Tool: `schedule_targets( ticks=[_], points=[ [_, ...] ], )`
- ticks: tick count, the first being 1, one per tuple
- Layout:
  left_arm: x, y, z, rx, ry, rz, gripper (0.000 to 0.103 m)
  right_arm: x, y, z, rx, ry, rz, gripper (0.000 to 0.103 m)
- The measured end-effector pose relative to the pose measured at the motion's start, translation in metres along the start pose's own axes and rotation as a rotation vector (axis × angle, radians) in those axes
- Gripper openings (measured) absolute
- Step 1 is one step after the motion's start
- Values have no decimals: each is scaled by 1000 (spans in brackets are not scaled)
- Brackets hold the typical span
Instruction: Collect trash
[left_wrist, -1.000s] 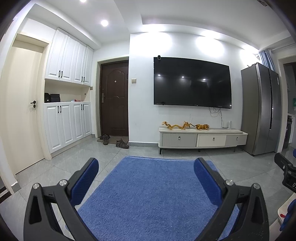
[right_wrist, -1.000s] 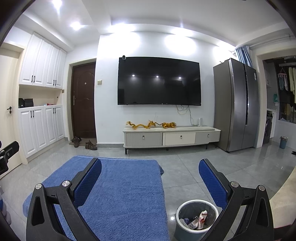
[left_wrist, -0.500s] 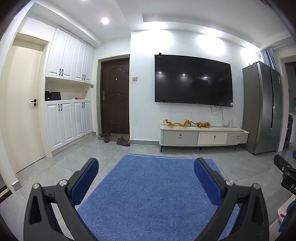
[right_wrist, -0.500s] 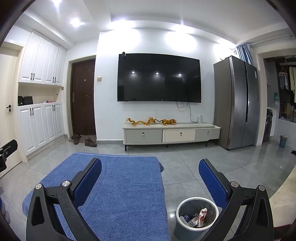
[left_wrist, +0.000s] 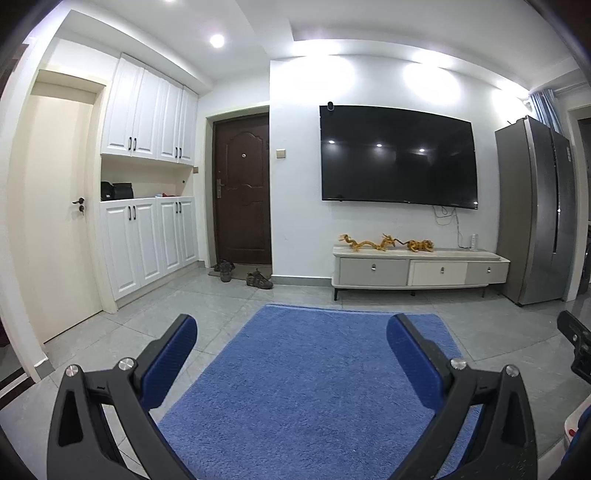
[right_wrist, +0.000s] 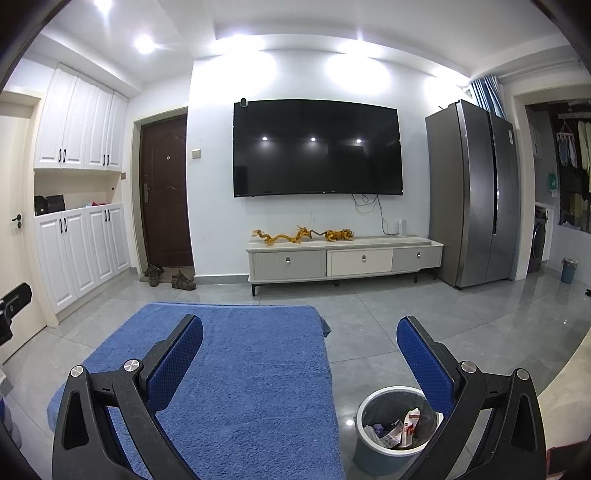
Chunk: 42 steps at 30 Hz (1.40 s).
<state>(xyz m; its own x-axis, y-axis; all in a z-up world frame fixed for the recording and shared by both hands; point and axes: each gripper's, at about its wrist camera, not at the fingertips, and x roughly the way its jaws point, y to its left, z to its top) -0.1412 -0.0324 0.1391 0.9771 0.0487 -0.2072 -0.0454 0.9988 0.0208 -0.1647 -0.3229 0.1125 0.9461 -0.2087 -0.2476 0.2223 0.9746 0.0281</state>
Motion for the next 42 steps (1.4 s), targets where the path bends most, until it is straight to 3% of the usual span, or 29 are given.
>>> schedule_targets(
  ticks=[15,42],
  points=[
    [9,-6,-3,24,-10,44,103,18,-5,-9,10,39,-13,103],
    [62,-25,-18,85,88,-13,103,65,-20,-19,24,117,-99,103]
  ],
)
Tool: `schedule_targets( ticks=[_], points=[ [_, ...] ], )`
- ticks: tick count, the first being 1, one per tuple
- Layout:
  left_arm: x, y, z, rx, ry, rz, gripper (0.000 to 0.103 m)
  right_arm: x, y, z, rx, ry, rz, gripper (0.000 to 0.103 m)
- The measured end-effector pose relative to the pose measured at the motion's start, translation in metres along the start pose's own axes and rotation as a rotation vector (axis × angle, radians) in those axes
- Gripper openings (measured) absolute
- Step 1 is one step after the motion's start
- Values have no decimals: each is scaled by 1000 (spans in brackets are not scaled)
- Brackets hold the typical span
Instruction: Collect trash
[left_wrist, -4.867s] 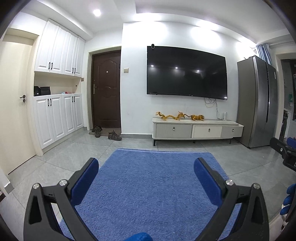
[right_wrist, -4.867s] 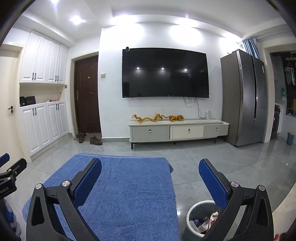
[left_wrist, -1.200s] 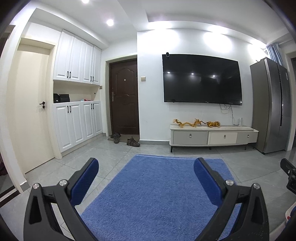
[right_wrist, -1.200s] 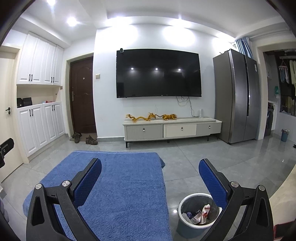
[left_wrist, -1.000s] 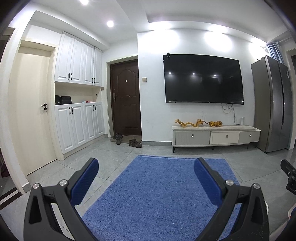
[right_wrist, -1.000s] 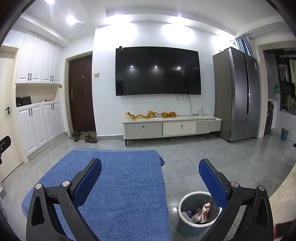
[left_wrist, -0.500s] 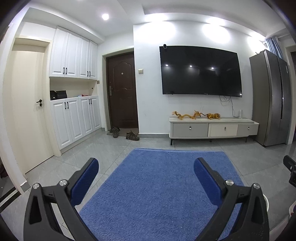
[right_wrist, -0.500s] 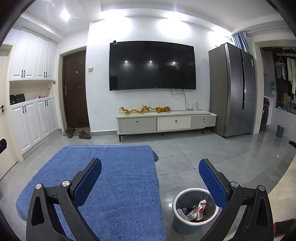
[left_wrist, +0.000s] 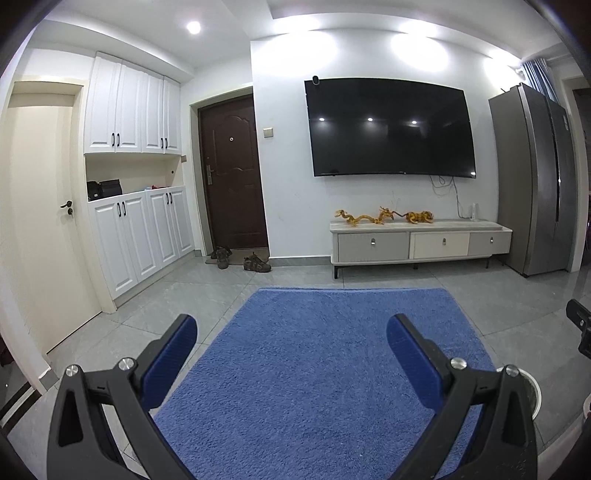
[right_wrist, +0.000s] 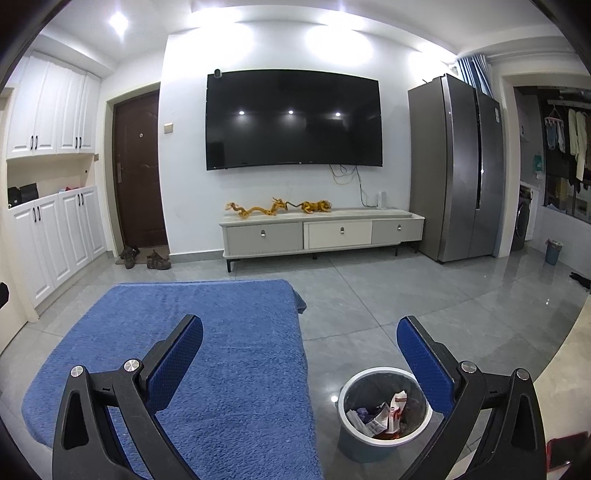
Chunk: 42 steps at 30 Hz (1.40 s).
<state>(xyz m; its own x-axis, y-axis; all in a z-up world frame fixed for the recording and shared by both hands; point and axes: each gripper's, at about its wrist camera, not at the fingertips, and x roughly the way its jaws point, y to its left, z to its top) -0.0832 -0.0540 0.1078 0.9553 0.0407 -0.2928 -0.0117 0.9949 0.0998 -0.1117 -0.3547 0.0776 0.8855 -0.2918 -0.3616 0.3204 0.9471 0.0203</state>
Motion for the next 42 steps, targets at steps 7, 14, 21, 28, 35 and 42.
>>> schedule_targets(
  ticks=[7,14,21,28,35,42],
  points=[
    [15,-8,-2,11,16,-22,103,12,-1,-5,-3,18,-27,103],
    [30,-19,-6,32,40,-45,103,21,-3,-9,-19,25,-58,103],
    [47,-26,-9,45,72,-57,103,37,-5,-12,-26,49,-76,103],
    [64,-36,-13,65,105,-65,103,54,-10,-17,-22,82,-92,103],
    [79,-41,-17,71,135,-63,103,68,-13,-20,-23,109,-107,103],
    [96,-40,-22,64,168,-58,103,84,-15,-23,-27,135,-116,103]
  ],
)
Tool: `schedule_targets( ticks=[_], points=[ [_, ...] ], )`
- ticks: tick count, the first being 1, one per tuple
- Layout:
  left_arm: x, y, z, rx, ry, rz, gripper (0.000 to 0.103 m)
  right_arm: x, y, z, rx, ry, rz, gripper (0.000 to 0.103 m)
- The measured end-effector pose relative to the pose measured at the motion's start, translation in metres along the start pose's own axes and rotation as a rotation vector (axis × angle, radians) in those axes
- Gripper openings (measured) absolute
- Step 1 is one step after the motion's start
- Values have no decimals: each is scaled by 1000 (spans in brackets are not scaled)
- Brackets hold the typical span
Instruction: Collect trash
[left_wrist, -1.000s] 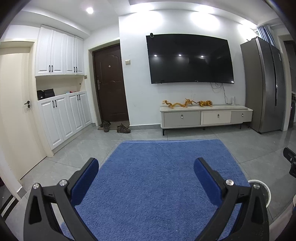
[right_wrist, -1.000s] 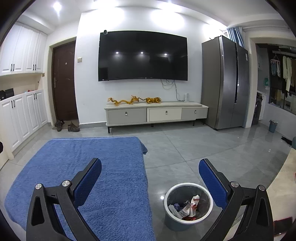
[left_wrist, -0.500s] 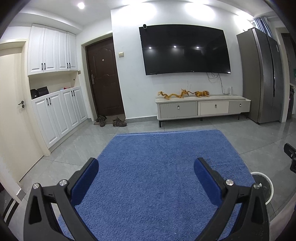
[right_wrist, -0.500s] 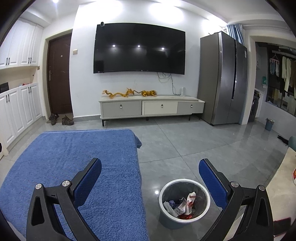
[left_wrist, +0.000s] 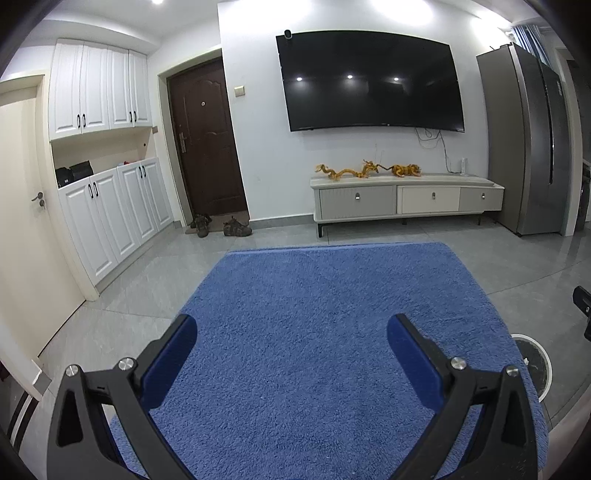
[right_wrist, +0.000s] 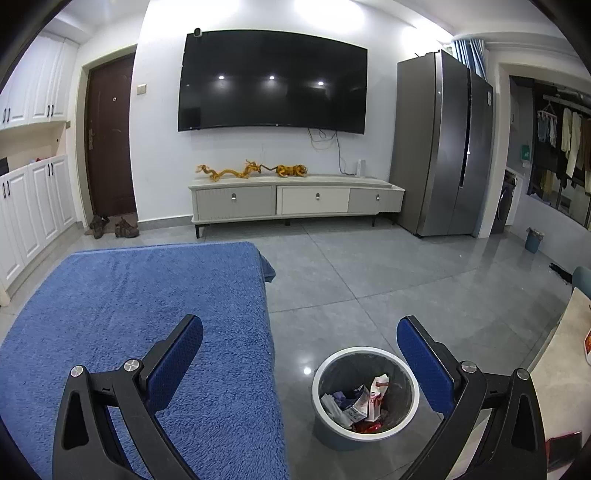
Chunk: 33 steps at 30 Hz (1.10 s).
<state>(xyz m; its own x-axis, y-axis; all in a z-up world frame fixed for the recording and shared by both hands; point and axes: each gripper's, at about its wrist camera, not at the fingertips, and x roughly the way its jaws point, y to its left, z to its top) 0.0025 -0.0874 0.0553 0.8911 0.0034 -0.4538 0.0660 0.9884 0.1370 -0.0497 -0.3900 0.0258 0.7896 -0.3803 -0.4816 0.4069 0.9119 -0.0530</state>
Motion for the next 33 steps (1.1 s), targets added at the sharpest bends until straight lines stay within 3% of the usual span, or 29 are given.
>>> schedule_targets(
  ticks=[33],
  points=[
    [34,23,-19,-16,59,32,103,33,26,-5,-61,64,-5,103]
  ],
)
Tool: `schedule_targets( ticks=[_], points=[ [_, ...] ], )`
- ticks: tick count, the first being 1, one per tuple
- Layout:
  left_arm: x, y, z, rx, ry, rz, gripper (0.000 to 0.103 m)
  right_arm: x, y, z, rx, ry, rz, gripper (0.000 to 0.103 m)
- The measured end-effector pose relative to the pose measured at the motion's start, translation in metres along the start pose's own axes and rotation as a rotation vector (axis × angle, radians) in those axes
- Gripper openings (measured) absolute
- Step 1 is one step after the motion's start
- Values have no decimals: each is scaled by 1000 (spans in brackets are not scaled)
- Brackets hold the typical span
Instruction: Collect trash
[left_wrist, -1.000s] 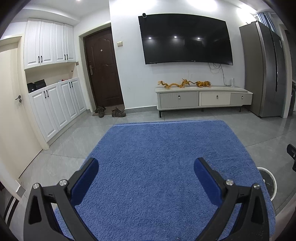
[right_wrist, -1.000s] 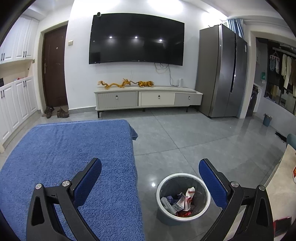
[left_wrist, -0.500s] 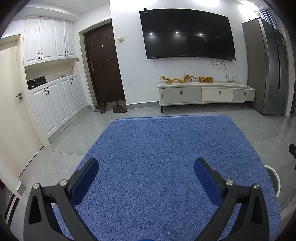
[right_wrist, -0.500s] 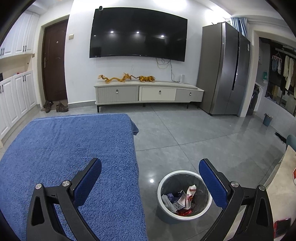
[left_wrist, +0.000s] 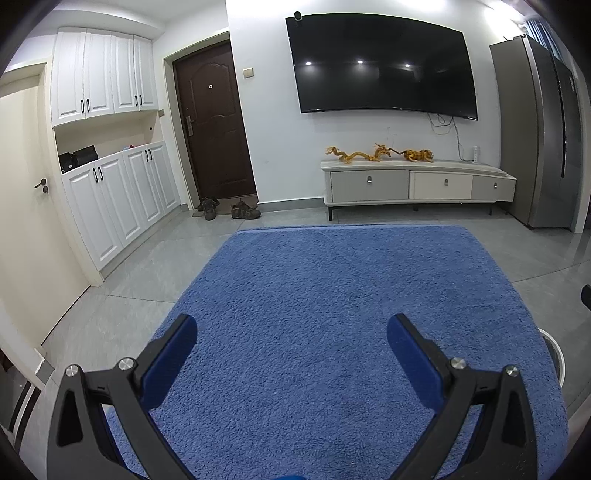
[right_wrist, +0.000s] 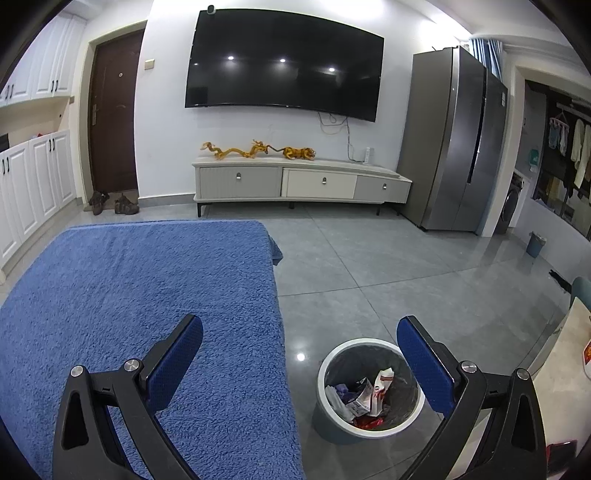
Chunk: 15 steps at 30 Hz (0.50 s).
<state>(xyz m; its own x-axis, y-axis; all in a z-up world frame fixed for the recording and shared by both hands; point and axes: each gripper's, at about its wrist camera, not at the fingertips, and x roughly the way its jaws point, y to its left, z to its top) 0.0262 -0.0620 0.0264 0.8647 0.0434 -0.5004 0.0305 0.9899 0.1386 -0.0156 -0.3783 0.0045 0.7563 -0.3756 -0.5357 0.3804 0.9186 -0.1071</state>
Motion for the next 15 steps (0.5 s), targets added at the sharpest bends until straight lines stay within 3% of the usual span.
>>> schedule_targets(
  ticks=[15],
  points=[
    [-3,7,-5,-9,4,15,103,-3,5,-3,-15,1,7,103]
  ],
)
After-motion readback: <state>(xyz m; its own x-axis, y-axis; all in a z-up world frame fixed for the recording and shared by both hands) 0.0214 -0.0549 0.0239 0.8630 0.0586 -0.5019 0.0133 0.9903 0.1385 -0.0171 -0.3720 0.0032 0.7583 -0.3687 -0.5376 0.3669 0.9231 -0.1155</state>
